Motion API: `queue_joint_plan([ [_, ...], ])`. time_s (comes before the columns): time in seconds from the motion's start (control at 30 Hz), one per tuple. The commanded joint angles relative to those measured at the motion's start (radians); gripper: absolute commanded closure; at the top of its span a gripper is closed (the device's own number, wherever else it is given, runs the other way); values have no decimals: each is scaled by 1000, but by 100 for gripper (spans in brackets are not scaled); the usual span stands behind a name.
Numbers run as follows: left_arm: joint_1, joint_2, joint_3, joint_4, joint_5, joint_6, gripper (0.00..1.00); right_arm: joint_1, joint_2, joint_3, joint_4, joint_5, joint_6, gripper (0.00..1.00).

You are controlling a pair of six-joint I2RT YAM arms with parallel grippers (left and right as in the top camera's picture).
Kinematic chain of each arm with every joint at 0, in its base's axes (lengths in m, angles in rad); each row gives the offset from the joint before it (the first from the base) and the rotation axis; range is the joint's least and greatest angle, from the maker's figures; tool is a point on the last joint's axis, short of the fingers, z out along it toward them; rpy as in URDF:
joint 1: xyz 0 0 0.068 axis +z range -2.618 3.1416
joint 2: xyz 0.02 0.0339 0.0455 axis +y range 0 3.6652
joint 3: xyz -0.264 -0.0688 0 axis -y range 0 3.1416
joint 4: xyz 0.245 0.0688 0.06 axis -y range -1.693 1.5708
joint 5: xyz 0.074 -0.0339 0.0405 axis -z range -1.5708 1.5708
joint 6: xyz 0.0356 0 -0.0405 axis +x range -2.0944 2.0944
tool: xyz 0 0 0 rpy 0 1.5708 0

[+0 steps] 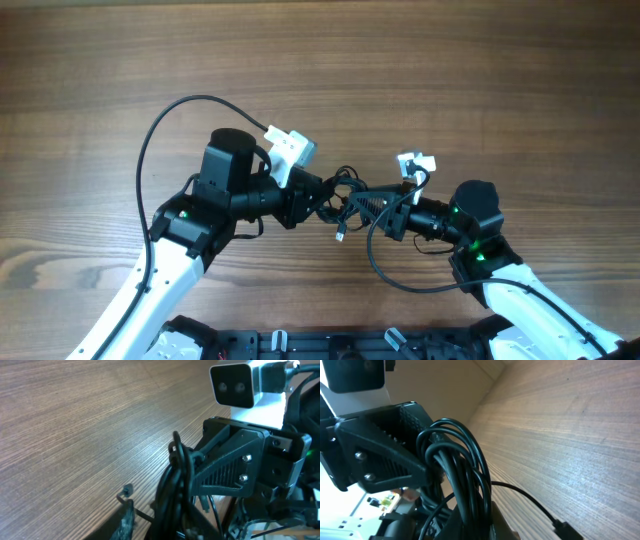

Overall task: Untangle cables
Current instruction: 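Grasp the cable coil with right gripper beside the left gripper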

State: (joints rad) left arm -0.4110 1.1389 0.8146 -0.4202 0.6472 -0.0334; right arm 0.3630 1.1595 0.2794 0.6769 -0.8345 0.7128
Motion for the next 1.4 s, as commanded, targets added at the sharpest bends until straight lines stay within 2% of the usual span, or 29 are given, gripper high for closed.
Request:
queue_joint_plan([
  [0.0,3,5,5,-5,-37,57,82,-3,4,16,11,-65,50,95],
  [0.07,3,14,5,-5,-34,56,91,-3,4,16,11,-65,51,95],
  [0.13,3,24,5,-5,-18,56,94,-3,4,16,11,-66,71,94],
  [0.3,3,57,5,-5,3,56,96,-3,4,16,12,-84,76,93],
  [0.37,3,69,5,-2,2,56,96,-3,4,16,12,-83,76,73],
  [0.4,6,68,5,3,-11,55,96,-3,4,16,12,-76,74,51],
  [0.43,10,64,5,9,-34,47,96,-3,4,16,12,-61,72,34],
  [0.5,29,57,5,18,-116,-10,96,-5,4,16,13,-9,72,15],
  [0.53,47,52,5,23,-187,-73,96,-5,4,16,14,26,70,9],
  [0.57,64,48,5,23,-236,-119,96,-5,4,16,14,56,51,7],
  [0.7,134,39,5,26,-286,-277,96,-5,4,21,-5,141,7,6],
  [0.77,146,39,5,26,-286,-298,96,-4,4,58,-93,160,-24,6],
  [0.93,145,39,5,26,-246,-286,96,-4,4,247,-459,162,-235,11],
  [1.03,145,39,5,28,-200,-265,96,9,4,272,-478,162,-250,12],
  [1.2,145,39,5,45,3,-143,96,40,27,272,-495,162,-262,18],
  [1.37,145,39,5,46,11,-130,96,73,59,272,-495,153,-233,38],
])
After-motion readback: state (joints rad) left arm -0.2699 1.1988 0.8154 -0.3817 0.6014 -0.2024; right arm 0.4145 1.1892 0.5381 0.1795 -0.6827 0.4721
